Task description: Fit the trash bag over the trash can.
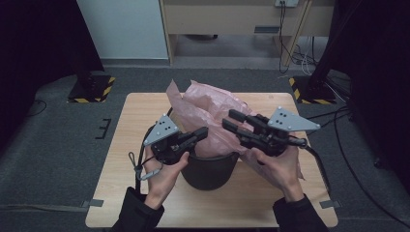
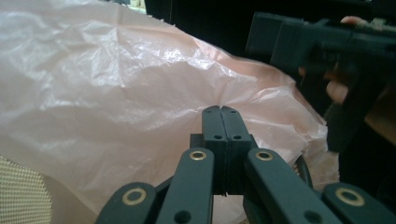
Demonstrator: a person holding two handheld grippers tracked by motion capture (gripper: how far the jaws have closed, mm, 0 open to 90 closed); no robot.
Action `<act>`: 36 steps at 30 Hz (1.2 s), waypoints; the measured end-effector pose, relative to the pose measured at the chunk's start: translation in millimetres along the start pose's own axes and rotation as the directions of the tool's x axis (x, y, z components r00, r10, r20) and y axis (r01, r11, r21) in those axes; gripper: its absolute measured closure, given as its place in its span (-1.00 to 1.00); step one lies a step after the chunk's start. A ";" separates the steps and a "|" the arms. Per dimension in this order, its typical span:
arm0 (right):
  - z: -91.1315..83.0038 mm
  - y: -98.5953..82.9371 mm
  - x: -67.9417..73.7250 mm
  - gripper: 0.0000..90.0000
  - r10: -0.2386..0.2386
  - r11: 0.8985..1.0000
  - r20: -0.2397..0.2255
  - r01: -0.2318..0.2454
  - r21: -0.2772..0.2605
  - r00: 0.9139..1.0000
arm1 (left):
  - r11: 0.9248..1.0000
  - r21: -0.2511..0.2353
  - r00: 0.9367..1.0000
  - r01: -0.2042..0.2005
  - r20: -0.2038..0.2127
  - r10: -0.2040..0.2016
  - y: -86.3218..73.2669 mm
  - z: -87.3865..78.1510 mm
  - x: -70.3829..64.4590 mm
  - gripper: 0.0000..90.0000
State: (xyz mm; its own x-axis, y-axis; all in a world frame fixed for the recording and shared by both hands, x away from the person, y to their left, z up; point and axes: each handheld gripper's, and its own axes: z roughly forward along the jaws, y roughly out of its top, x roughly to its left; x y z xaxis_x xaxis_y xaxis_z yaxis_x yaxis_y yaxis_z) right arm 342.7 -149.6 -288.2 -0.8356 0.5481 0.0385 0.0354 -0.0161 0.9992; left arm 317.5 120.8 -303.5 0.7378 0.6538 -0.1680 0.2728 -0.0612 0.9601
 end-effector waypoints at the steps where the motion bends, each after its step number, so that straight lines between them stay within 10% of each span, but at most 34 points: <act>1: -3.1 0.8 -3.5 0.18 0.002 1.000 0.030 -0.002 0.004 1.000 | 1.000 0.004 1.000 0.005 -0.003 -0.005 -0.5 -1.1 1.0 1.00; 6: -17.9 -7.7 -27.5 -0.14 0.024 0.998 0.198 -0.036 0.059 0.980 | 1.000 0.016 1.000 0.021 -0.011 -0.021 -2.9 -1.8 4.5 1.00; 12: -22.4 -31.9 -49.0 -0.25 0.099 0.987 0.267 -0.128 0.094 0.959 | 0.999 0.026 1.000 0.028 -0.015 -0.027 -6.3 -1.1 6.1 1.00; 15: -20.0 -40.6 -53.6 -0.17 0.125 0.981 0.260 -0.159 0.115 0.957 | 0.999 0.025 0.999 0.030 -0.014 -0.030 -7.2 -1.7 6.9 1.00; 23: -23.9 -42.3 -52.8 0.88 0.151 0.979 0.204 -0.174 0.103 0.967 | 0.999 0.008 0.999 0.048 -0.002 -0.048 -8.5 -3.2 9.3 1.00; 36: 3.6 -8.0 -24.0 0.98 0.052 0.993 0.073 -0.059 0.106 0.996 | 0.999 -0.019 0.999 0.049 0.002 -0.049 -11.3 -8.6 12.3 0.76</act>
State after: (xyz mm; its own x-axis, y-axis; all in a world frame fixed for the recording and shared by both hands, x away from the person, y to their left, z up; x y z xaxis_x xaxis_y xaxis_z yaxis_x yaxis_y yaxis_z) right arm 364.4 -159.7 -297.1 -0.7903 0.6062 0.0893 0.1428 0.0404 0.9889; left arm 318.1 136.0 -314.5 0.7248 0.6546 -0.2150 0.2970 -0.0152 0.9548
